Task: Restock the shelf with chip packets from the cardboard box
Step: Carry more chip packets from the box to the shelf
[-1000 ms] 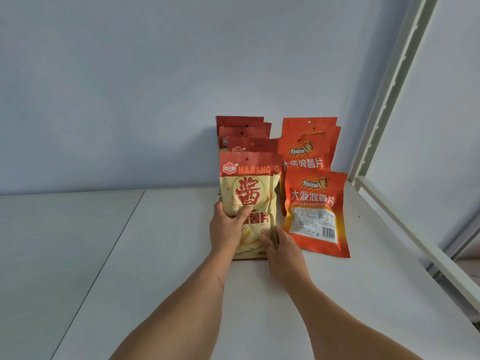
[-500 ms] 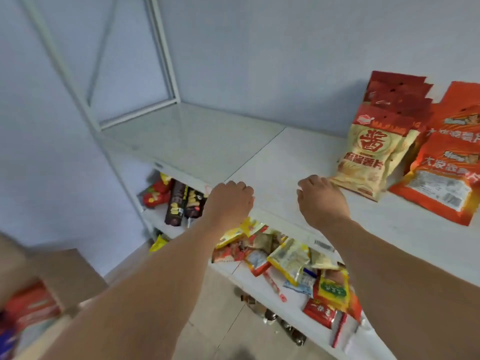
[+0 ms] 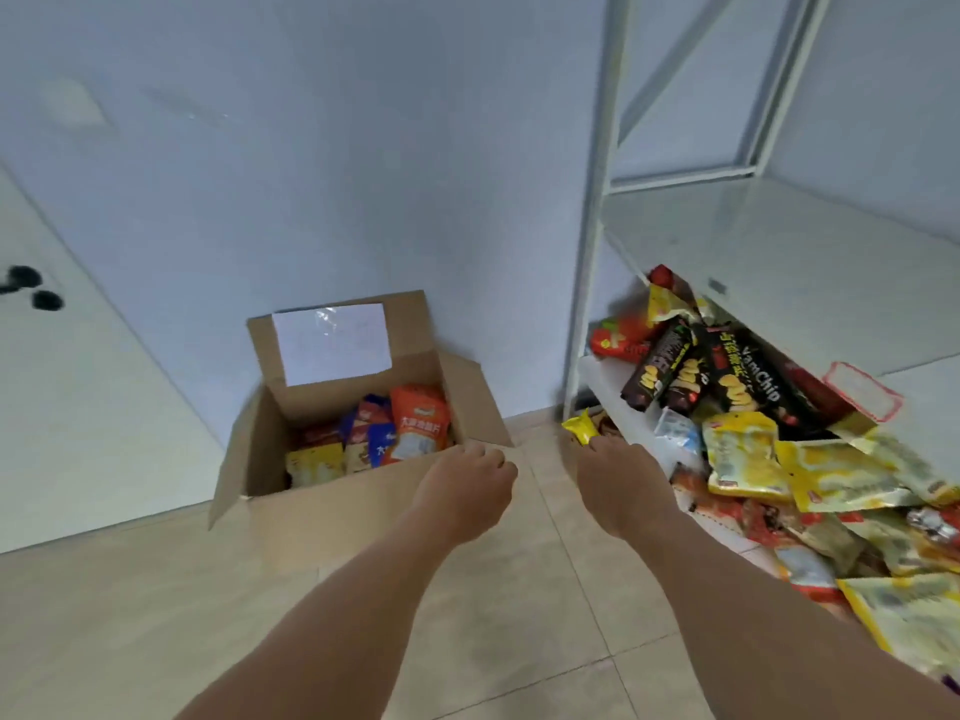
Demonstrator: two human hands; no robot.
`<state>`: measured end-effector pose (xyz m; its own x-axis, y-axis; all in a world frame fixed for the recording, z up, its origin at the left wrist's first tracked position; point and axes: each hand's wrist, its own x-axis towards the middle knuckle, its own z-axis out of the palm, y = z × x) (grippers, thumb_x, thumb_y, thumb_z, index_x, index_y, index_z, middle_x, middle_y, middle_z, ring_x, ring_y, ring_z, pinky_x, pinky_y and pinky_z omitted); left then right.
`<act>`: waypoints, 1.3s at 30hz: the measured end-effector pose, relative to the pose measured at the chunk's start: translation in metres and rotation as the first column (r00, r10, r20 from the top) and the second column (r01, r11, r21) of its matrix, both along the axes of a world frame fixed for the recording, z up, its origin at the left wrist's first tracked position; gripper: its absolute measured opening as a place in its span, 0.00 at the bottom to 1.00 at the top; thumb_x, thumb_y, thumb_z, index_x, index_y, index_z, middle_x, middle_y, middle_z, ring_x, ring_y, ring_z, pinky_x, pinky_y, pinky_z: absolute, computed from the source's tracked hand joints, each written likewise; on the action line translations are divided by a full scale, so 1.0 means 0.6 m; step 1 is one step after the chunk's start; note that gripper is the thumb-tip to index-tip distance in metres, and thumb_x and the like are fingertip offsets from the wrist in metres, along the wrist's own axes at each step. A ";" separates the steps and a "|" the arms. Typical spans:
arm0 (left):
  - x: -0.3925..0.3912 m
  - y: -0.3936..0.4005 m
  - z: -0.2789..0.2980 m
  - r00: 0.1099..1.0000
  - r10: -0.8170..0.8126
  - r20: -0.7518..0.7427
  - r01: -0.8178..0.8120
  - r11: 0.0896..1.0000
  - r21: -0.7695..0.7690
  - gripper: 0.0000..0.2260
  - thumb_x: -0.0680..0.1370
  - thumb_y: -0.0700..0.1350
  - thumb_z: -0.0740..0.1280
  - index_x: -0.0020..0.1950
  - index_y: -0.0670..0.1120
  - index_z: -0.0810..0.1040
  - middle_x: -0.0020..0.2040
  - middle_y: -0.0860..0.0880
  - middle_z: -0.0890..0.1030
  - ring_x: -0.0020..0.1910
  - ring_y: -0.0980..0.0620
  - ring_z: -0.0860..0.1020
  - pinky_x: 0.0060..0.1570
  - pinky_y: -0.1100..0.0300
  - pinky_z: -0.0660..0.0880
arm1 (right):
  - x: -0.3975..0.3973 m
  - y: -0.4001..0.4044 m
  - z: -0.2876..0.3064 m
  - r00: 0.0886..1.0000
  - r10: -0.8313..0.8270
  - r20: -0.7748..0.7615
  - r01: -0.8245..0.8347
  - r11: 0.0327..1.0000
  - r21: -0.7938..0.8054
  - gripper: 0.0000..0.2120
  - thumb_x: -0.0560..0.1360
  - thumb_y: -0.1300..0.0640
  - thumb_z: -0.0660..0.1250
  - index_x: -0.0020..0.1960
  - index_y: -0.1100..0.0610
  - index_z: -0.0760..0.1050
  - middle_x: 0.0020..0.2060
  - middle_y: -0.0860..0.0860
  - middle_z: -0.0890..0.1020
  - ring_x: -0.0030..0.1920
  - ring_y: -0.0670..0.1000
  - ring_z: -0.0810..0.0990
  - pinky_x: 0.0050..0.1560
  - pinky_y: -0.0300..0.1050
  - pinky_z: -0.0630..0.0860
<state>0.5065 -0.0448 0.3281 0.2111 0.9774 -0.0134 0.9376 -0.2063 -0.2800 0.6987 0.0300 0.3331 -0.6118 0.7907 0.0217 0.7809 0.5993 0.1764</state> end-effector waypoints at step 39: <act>-0.723 0.390 -0.733 -0.536 0.797 0.278 -0.268 0.151 -0.951 0.22 0.79 0.50 0.70 0.69 0.45 0.70 0.62 0.47 0.79 0.57 0.48 0.77 0.57 0.53 0.75 | -0.821 0.467 -0.739 0.378 -0.921 0.095 0.311 0.030 -0.950 0.30 0.74 0.38 0.71 0.70 0.50 0.68 0.57 0.50 0.80 0.57 0.56 0.80 0.63 0.60 0.75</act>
